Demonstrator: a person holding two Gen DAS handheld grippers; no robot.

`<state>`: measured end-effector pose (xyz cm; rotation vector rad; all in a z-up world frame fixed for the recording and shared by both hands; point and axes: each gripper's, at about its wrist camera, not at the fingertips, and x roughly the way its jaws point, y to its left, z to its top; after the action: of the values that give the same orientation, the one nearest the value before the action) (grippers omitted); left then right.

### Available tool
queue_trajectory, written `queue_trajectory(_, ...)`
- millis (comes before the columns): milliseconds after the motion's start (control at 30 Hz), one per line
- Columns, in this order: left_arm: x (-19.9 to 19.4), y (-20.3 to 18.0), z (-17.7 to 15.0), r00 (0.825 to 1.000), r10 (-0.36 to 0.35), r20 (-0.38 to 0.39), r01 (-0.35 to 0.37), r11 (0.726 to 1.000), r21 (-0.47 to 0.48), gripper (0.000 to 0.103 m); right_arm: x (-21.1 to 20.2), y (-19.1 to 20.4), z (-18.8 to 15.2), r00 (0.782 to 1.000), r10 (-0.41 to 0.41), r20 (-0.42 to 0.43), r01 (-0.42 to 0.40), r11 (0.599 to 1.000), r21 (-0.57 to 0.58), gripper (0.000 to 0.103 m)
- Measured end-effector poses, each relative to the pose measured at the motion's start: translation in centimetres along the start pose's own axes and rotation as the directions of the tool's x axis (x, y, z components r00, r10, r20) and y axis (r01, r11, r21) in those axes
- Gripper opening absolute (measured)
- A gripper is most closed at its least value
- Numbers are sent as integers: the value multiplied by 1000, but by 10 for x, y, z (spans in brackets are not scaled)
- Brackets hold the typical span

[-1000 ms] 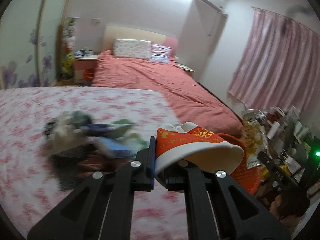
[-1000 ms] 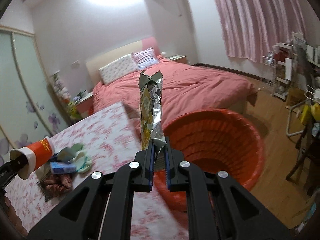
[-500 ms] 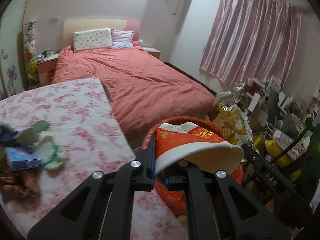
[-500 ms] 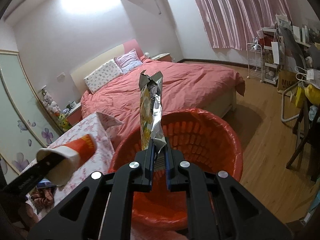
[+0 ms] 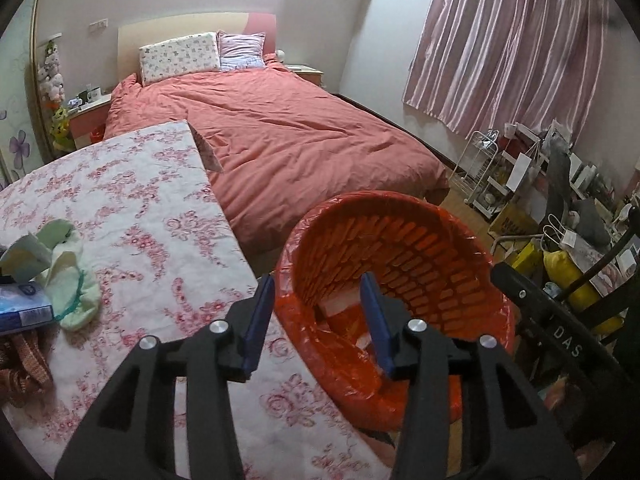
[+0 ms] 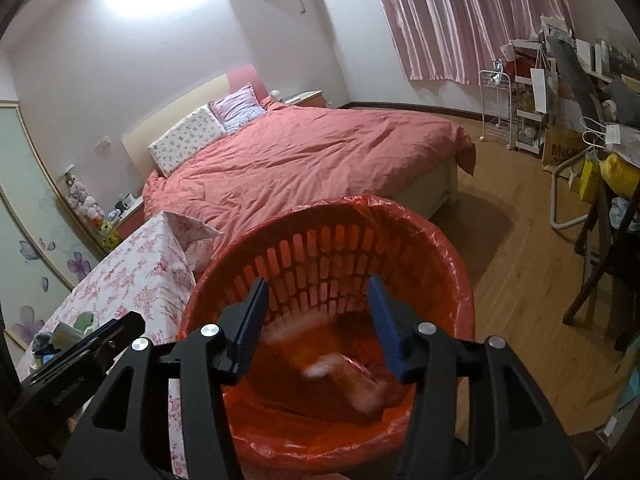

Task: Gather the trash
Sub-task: 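Carry both items over the orange basket and open both tools to drop them, then move both tools back over the clutter pile, right tool toward the blue tissue pack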

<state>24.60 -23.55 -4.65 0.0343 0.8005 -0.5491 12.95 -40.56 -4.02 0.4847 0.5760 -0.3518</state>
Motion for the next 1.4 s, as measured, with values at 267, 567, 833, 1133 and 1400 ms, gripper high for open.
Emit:
queue_trajectory(267, -36, 18, -13, 997, 71, 41, -72, 997, 26, 57, -14, 23, 1, 1000, 3, 5, -2, 998, -60, 52)
queue_trajectory(567, -89, 81, -34, 974, 211, 84, -208, 977, -35, 68, -24, 75, -13, 997, 63, -33, -67, 984, -163, 52)
queue_trajectory(833, -137, 159, -55, 930, 355, 99, -338, 929, -149, 71, -29, 147, -44, 981, 155, -116, -182, 942, -281, 54)
queue_trajectory(1133, -180, 240, -83, 883, 465, 65, -430, 857, -284, 72, -16, 237, -82, 937, 246, -248, -324, 880, -348, 54)
queue_trajectory(1400, -203, 276, -103, 874, 483, 57, -436, 831, -346, 74, -8, 300, -107, 916, 262, -303, -370, 842, -393, 54)
